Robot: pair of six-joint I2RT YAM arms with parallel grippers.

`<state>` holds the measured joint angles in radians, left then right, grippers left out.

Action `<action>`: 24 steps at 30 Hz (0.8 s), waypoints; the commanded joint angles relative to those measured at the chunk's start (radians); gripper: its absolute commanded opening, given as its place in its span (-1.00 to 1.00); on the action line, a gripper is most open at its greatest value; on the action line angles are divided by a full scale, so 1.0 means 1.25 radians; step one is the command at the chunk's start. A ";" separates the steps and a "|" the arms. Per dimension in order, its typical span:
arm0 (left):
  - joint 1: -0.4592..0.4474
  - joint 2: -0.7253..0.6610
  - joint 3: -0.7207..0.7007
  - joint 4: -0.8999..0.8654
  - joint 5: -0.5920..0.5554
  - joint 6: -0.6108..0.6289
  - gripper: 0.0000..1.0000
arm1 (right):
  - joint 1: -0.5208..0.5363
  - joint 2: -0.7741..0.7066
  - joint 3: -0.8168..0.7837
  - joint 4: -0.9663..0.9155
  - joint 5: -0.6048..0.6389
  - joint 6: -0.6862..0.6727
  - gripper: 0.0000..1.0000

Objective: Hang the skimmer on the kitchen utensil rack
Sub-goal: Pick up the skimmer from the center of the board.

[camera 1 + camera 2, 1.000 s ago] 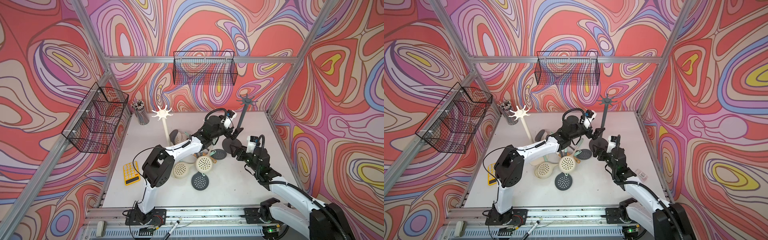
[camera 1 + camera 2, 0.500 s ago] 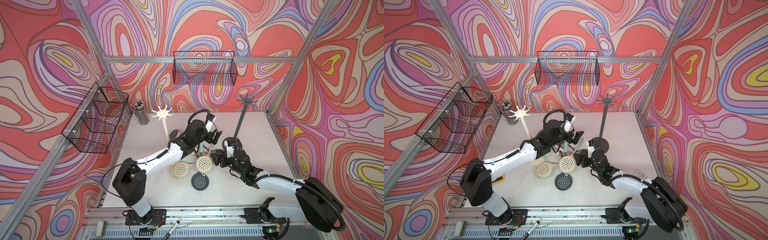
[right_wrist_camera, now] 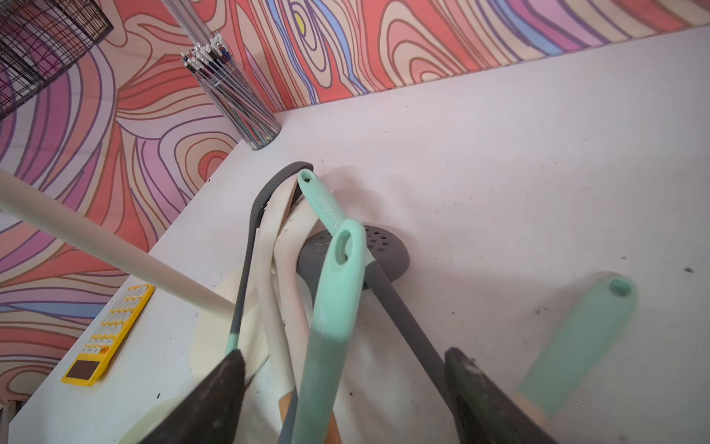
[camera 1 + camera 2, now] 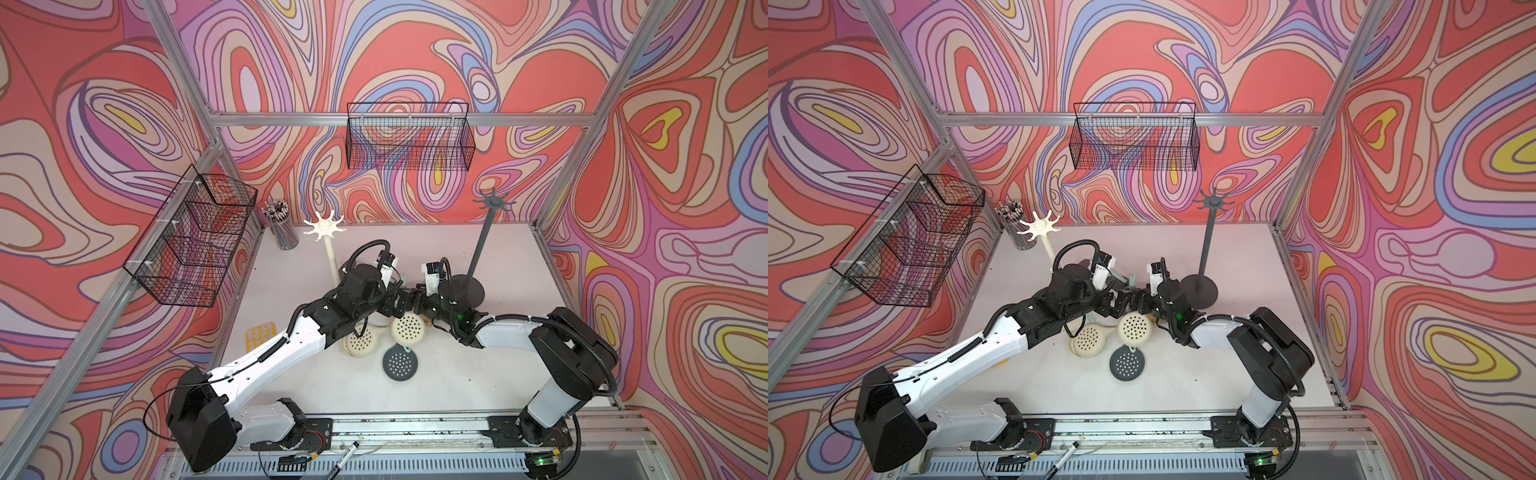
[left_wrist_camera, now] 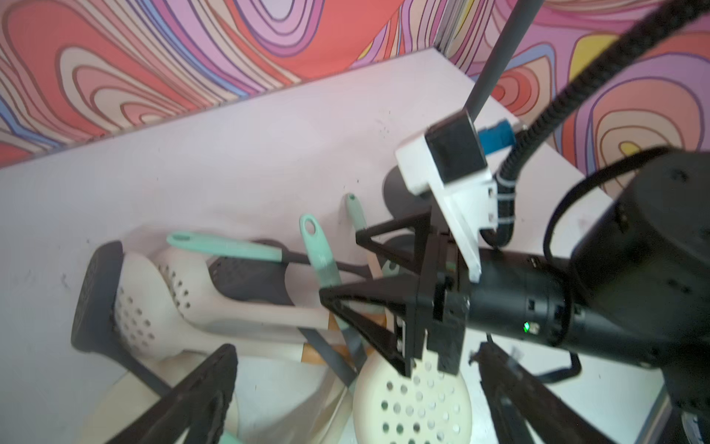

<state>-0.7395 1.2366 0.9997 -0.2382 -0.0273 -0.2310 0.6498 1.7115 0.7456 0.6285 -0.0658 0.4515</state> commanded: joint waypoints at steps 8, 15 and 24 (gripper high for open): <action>0.004 -0.081 0.002 -0.237 -0.066 -0.038 0.98 | 0.004 0.061 0.043 0.035 -0.072 -0.013 -0.17; 0.006 -0.087 -0.005 -0.279 -0.084 -0.067 0.98 | 0.004 -0.008 0.042 0.056 -0.120 -0.072 -0.63; 0.017 -0.135 -0.037 -0.251 -0.071 -0.067 0.97 | 0.005 -0.126 0.028 0.075 -0.177 -0.105 -0.83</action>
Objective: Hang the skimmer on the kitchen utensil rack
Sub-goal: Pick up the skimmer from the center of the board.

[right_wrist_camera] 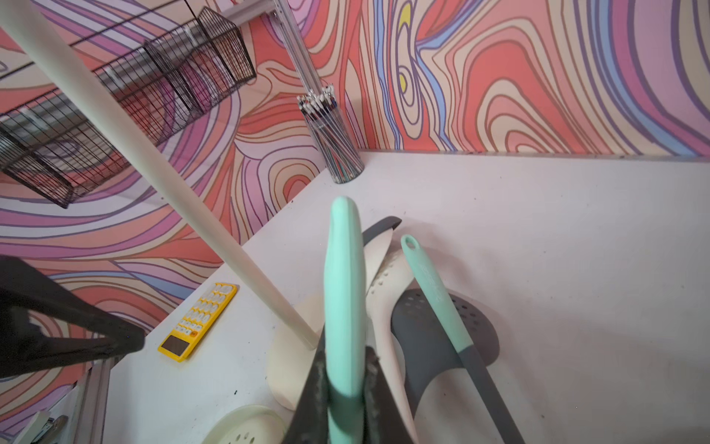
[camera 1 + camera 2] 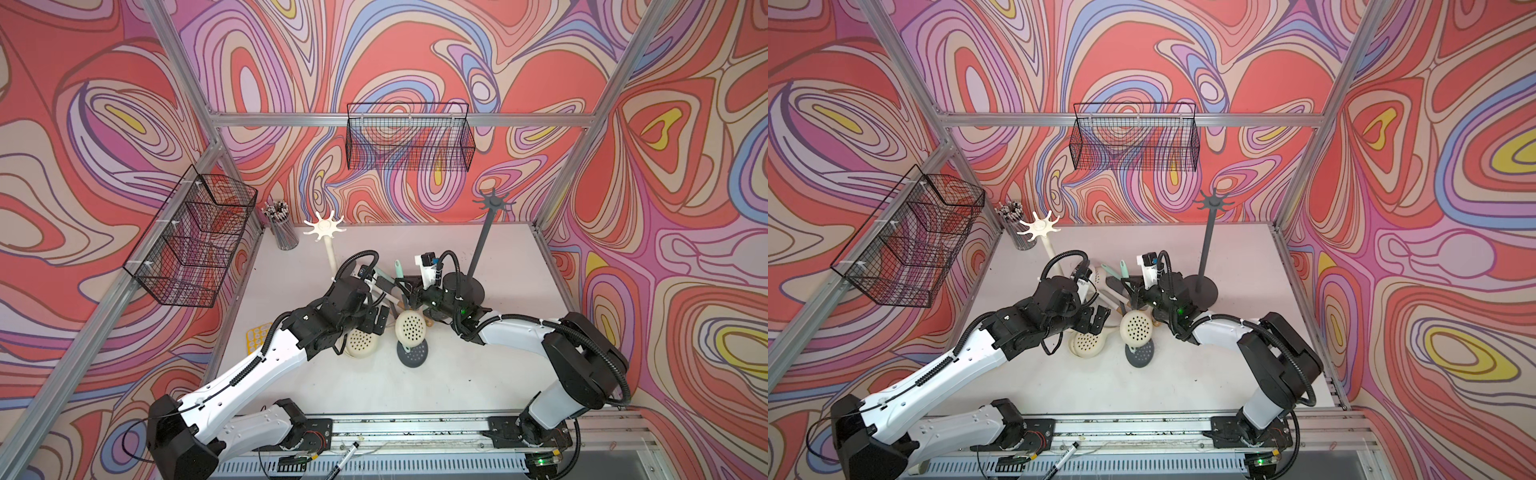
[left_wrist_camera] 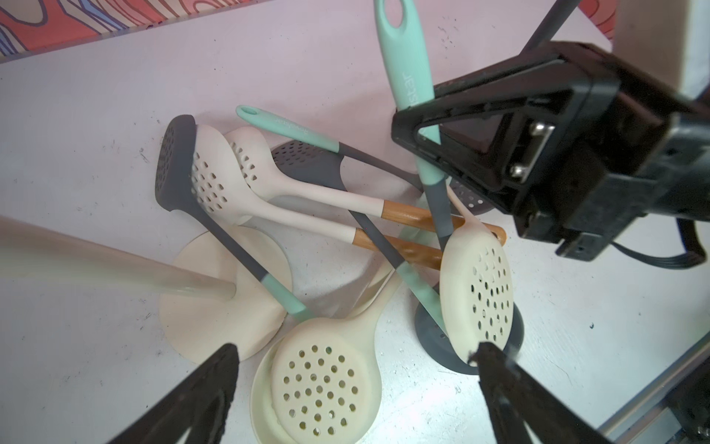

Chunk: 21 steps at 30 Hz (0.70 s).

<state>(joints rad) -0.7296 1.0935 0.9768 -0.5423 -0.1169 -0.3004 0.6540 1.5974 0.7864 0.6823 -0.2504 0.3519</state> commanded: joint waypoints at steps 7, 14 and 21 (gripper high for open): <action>0.018 -0.071 -0.088 0.156 0.147 0.001 1.00 | 0.002 -0.115 -0.010 0.055 -0.049 -0.034 -0.81; 0.022 -0.064 -0.137 0.351 0.247 0.006 1.00 | 0.002 -0.151 0.005 0.056 -0.108 -0.032 -0.81; 0.030 -0.008 -0.164 0.501 0.287 0.011 0.94 | 0.002 -0.137 0.002 0.110 -0.148 0.039 -0.78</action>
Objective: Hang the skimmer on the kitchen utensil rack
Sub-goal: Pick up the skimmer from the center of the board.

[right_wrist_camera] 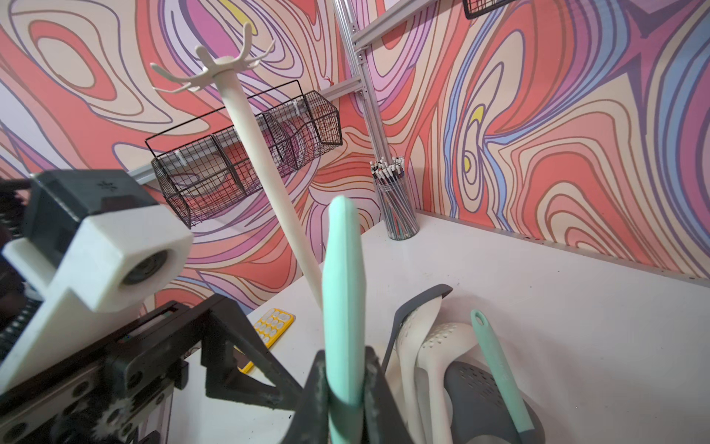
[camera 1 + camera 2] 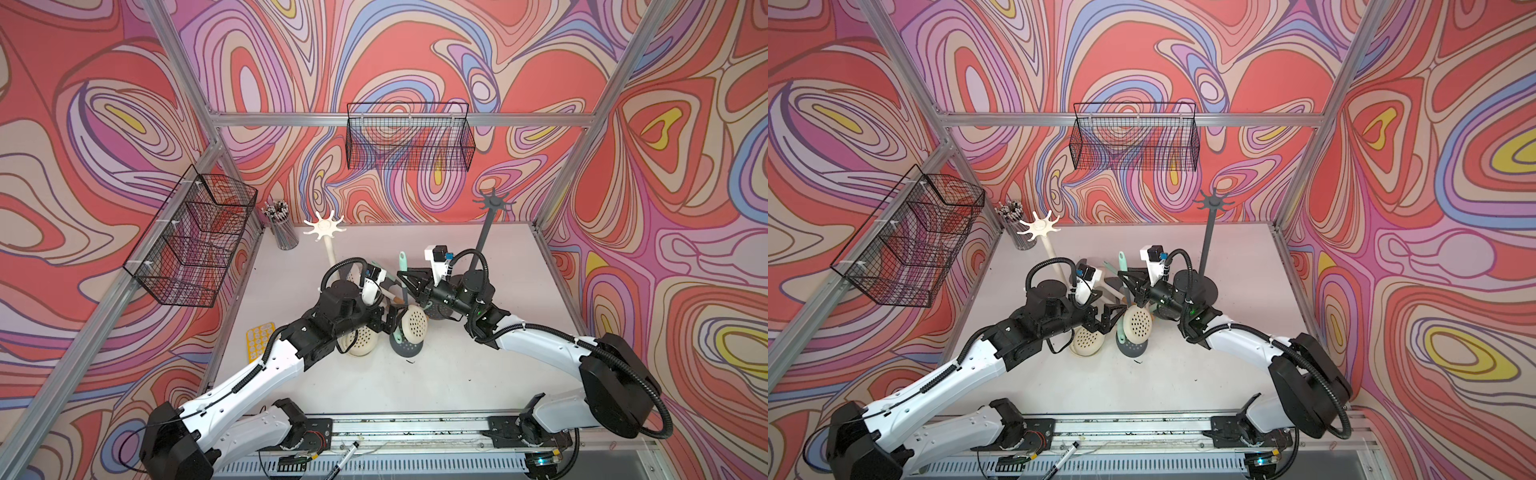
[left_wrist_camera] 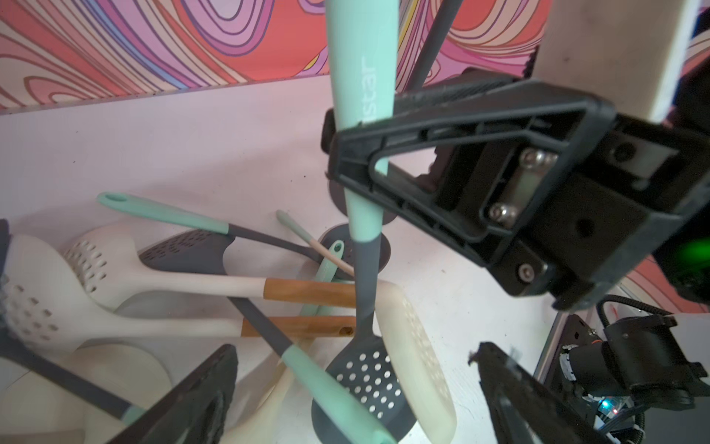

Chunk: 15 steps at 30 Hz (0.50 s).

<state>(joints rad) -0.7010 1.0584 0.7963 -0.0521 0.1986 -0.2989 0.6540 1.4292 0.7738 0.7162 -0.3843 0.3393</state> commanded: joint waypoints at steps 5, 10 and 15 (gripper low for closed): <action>0.036 0.076 -0.060 0.243 0.033 0.008 0.63 | 0.002 0.017 0.009 0.123 -0.060 0.098 -0.78; 0.055 0.121 -0.104 0.408 0.076 0.024 0.03 | 0.003 0.023 0.010 0.139 -0.068 0.119 -0.78; 0.060 0.149 -0.108 0.505 0.135 0.043 -0.59 | 0.002 0.018 0.014 0.119 -0.055 0.105 -0.76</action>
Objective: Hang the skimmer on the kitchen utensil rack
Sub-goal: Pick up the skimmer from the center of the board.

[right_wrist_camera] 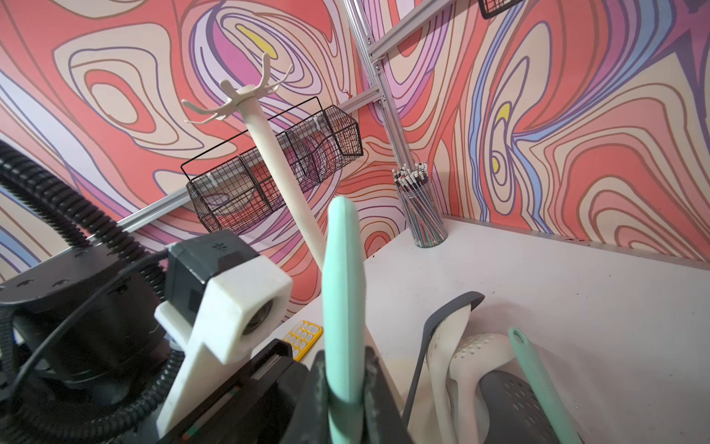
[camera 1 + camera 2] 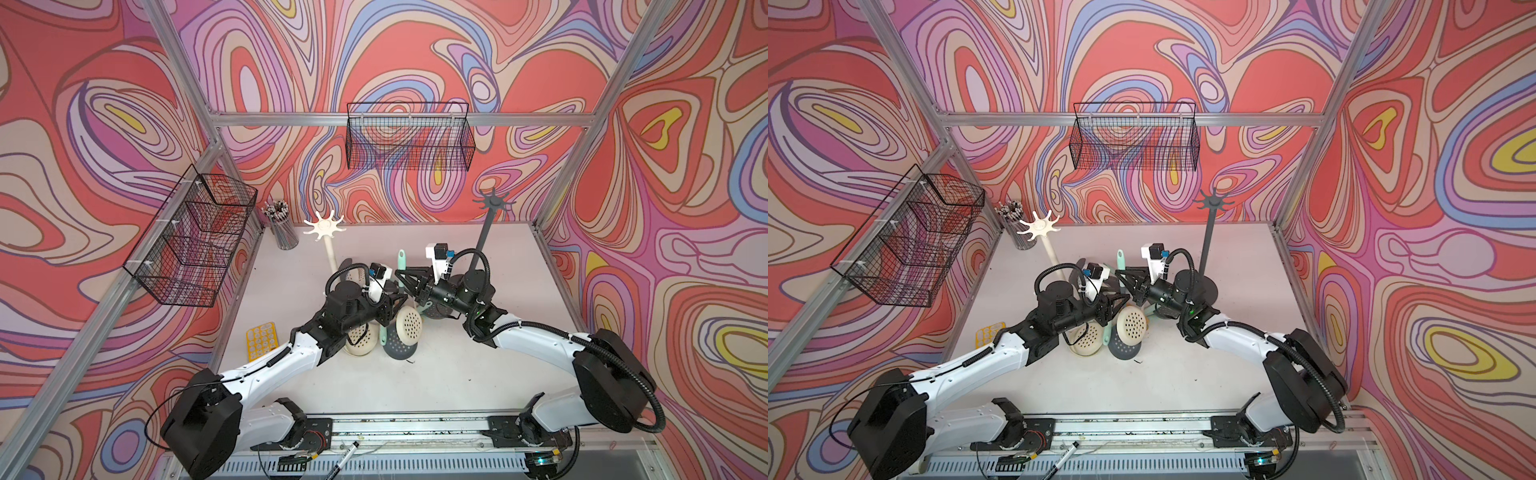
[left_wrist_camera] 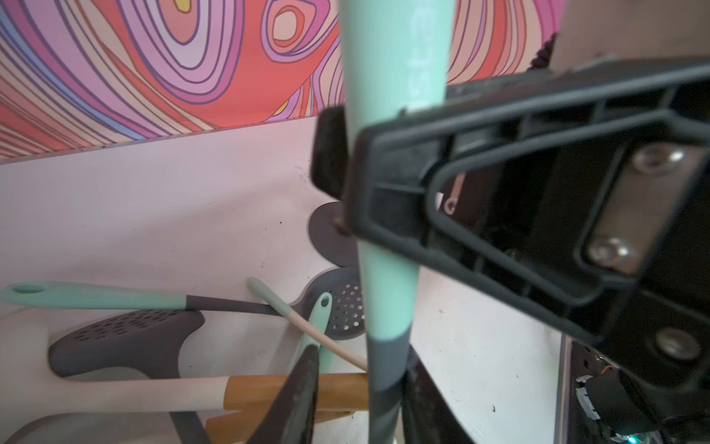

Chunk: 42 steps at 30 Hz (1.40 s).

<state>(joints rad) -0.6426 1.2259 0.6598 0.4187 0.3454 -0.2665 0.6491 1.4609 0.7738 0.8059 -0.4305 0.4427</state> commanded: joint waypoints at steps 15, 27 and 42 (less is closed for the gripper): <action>0.013 0.037 0.045 0.065 -0.085 0.082 -1.00 | 0.006 -0.095 -0.016 -0.183 0.208 -0.120 0.17; 0.013 0.013 0.101 -0.092 -0.168 0.095 -1.00 | 0.006 -0.229 -0.136 -0.312 0.416 -0.158 0.40; 0.013 -0.199 0.113 -0.317 -0.303 0.088 -1.00 | 0.006 -0.211 -0.209 -0.281 0.401 -0.164 0.39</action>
<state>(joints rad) -0.6331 1.0077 0.7662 0.1055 0.0341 -0.1642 0.6540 1.1862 0.5278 0.4271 0.0746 0.2543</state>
